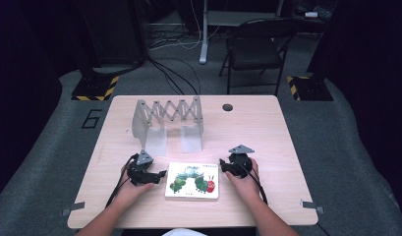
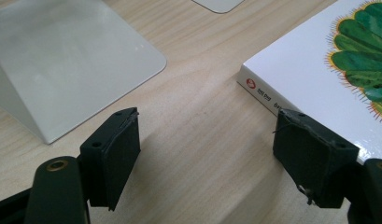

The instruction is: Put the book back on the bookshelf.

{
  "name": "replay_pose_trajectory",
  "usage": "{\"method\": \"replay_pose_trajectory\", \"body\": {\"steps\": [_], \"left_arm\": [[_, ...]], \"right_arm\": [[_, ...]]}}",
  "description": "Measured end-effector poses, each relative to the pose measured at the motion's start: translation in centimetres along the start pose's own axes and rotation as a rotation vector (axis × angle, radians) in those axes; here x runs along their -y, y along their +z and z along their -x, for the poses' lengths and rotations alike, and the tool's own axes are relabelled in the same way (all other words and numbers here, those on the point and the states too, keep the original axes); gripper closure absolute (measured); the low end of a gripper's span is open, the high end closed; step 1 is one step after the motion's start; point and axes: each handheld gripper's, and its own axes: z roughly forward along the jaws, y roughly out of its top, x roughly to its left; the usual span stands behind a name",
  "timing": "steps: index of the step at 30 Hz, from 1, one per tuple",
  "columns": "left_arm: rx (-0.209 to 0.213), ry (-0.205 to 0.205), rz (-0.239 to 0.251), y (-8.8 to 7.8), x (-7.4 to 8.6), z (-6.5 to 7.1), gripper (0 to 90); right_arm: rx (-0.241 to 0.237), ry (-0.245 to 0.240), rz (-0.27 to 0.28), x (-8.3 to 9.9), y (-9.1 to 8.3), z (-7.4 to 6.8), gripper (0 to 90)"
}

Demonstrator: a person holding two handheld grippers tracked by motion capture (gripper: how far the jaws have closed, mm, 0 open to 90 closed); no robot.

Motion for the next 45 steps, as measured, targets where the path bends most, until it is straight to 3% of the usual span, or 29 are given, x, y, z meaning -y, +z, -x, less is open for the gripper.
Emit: {"method": "replay_pose_trajectory", "body": {"steps": [9,21,25,27,29,32,36,41,43,45], "left_arm": [[0.006,-0.003,-0.007,0.0,0.1,0.2,18.8],[0.007,-0.004,-0.013,-0.1,0.0,0.1,20.1],[0.0,-0.008,0.001,-0.1,0.0,0.3,22.3],[0.006,-0.016,-0.004,-0.2,-0.1,0.3,29.7],[0.004,-0.014,0.002,-0.2,-0.1,0.3,30.4],[0.01,-0.018,-0.021,-0.5,-0.1,0.2,33.0],[0.013,-0.017,-0.033,-0.9,-0.3,0.4,36.0],[0.022,-0.011,0.009,-1.5,-0.5,1.0,39.0],[0.06,-0.004,0.019,-2.1,-0.6,1.2,39.1],[0.069,0.001,0.018,-2.3,-0.6,1.4,39.1]], "right_arm": [[0.008,0.023,0.002,-0.1,0.2,-0.2,35.9],[0.007,0.001,-0.003,-0.1,0.2,-0.2,38.7],[0.0,0.001,-0.001,-0.1,0.1,-0.2,40.2],[-0.006,-0.001,-0.003,-0.2,0.1,-0.3,41.9],[-0.007,0.001,-0.009,-0.3,0.0,-0.2,44.5],[-0.004,-0.013,-0.028,-0.7,-0.5,-0.2,48.1],[-0.077,0.004,-0.042,-1.7,-1.5,0.0,53.9],[-0.096,0.014,-0.076,-2.2,-1.9,0.3,52.5],[-0.113,-0.002,-0.089,-2.3,-2.1,0.4,51.6],[-0.12,0.009,-0.093,-2.3,-2.2,0.4,51.5]]}}
